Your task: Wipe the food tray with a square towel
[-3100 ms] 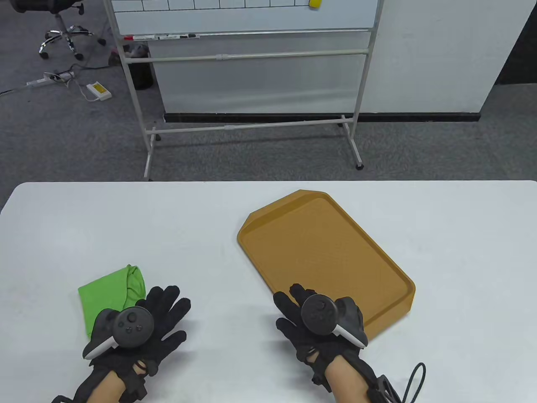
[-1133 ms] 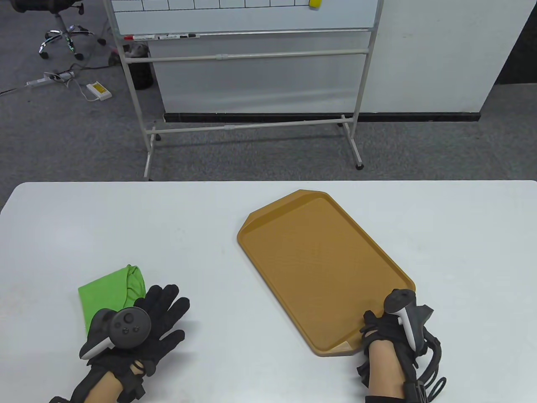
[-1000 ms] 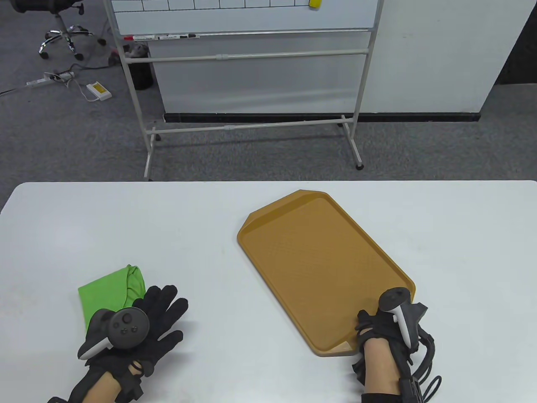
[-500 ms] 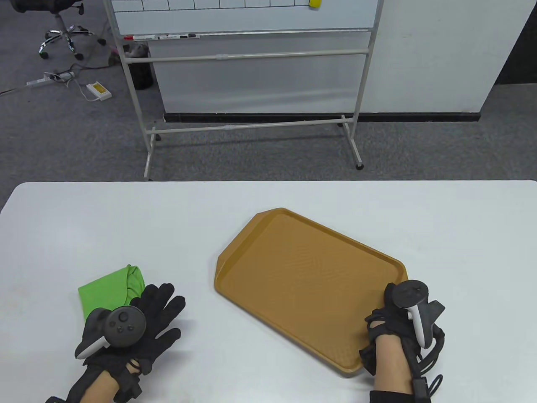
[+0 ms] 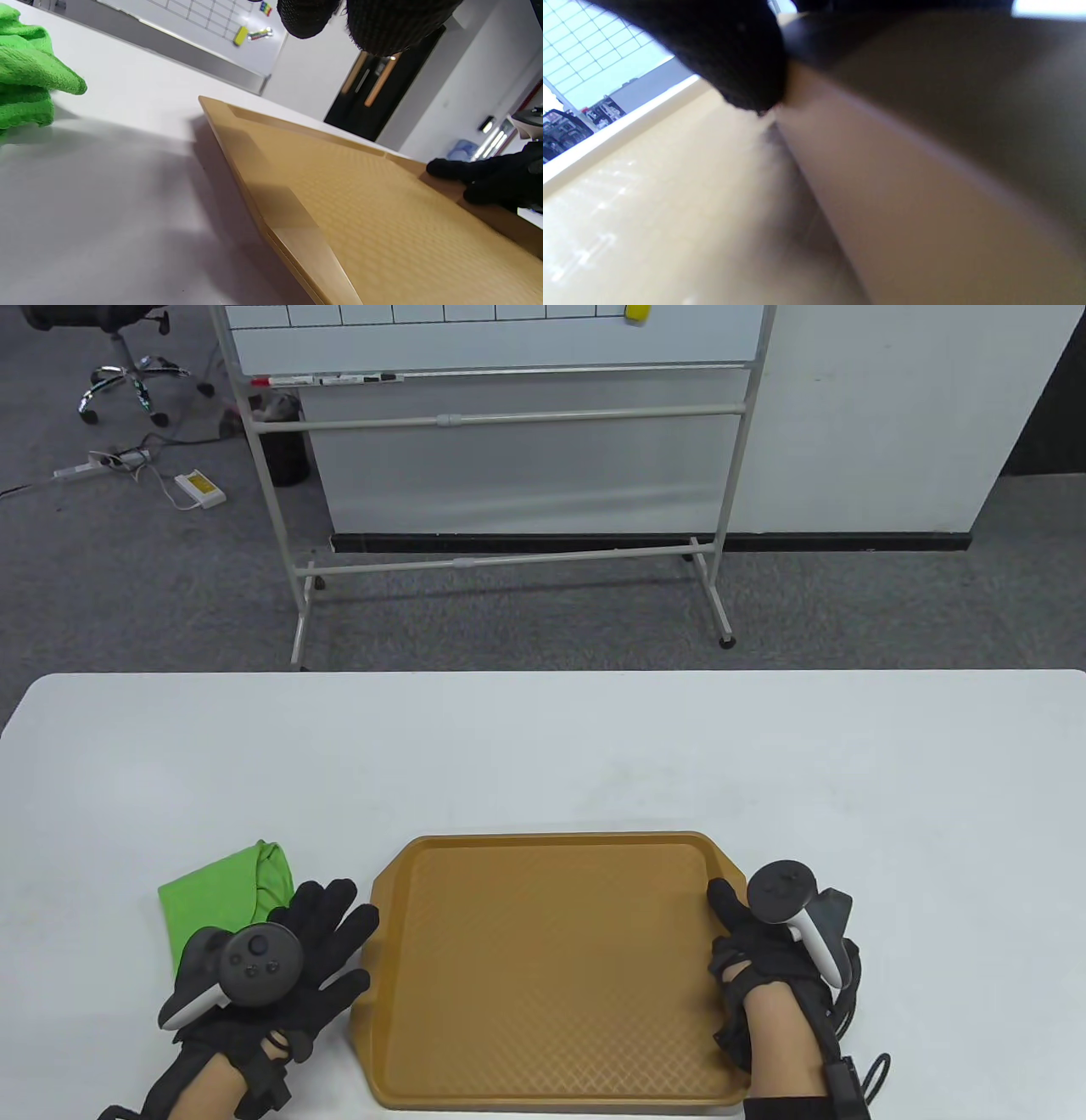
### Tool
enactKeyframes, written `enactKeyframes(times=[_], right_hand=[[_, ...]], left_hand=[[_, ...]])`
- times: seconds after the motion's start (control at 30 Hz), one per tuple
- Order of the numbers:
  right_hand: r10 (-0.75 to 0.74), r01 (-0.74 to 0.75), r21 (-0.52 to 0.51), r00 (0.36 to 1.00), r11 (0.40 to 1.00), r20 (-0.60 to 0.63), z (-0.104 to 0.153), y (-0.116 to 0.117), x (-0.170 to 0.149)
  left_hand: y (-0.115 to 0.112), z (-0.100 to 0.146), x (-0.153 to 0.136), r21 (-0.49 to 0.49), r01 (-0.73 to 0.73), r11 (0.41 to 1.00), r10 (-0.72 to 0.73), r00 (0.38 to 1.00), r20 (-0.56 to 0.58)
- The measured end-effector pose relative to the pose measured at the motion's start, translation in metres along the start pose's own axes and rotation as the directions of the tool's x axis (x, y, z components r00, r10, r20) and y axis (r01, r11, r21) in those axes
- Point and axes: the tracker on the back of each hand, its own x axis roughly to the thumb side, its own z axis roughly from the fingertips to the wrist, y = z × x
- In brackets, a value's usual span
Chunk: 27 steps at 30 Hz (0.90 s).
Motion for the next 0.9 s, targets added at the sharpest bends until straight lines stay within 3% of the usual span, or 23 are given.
enactKeyframes(times=[0.47, 0.63, 0.77, 0.83, 0.9], right_hand=[[0.102, -0.100, 0.030, 0.993, 0.995, -0.061, -0.005, 0.012, 0.004], [0.105, -0.102, 0.038, 0.993, 0.994, -0.060, -0.005, 0.012, 0.004], [0.112, -0.108, 0.055, 0.992, 0.993, -0.061, -0.004, 0.012, 0.004], [0.111, -0.108, 0.058, 0.992, 0.992, -0.061, -0.003, 0.011, 0.004], [0.108, -0.104, 0.060, 0.992, 0.993, -0.062, -0.003, 0.011, 0.004]], left_hand=[[0.008, 0.003, -0.009, 0.024, 0.003, 1.000, -0.002, 0.999, -0.051], [0.025, 0.012, -0.041, 0.147, -0.015, 0.989, 0.043, 0.981, -0.188], [0.030, 0.019, -0.077, 0.224, -0.040, 0.974, 0.117, 0.934, -0.339], [0.027, 0.018, -0.093, 0.224, -0.043, 0.974, 0.134, 0.903, -0.408], [0.021, 0.016, -0.105, 0.157, -0.036, 0.987, 0.108, 0.869, -0.484]])
